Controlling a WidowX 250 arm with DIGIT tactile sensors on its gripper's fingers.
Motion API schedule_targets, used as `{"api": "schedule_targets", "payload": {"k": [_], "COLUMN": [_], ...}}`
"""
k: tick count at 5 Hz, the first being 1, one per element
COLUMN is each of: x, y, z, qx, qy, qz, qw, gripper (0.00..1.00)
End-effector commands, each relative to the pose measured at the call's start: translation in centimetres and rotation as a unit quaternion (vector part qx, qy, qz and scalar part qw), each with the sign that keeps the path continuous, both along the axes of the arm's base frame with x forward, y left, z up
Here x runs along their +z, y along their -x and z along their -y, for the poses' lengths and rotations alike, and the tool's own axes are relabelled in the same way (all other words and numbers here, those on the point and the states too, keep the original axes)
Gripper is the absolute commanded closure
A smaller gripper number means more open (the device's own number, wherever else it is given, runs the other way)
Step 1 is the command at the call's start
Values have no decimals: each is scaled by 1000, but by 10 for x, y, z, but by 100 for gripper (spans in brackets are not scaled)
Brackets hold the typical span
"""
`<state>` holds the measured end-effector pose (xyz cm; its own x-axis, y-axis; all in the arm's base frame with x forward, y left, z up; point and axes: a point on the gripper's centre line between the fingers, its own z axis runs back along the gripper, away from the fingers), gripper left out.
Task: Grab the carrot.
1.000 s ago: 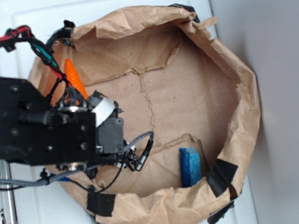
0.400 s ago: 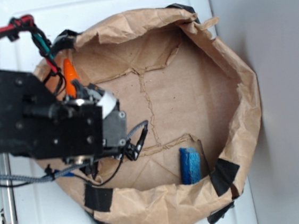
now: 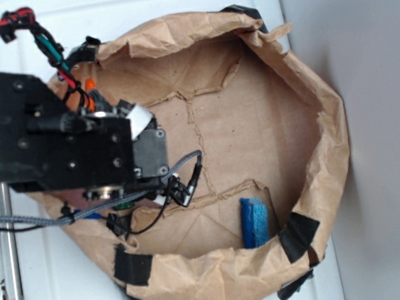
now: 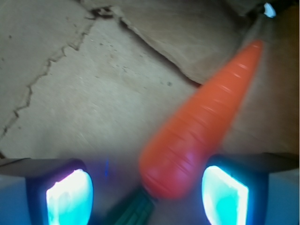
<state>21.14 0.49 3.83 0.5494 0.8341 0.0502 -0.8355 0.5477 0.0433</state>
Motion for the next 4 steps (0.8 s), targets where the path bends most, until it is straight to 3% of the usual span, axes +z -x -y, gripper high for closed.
{"api": "schedule_targets", "payload": {"k": [1, 2, 4], "x": [-24, -17, 40], "y": [-11, -15, -31], "z": [-14, -12, -4], "qx": [6, 18, 19], "qy": [-28, -17, 27], "qz": [30, 27, 67], "qw": [999, 999, 997], "gripper": [0, 100, 100]}}
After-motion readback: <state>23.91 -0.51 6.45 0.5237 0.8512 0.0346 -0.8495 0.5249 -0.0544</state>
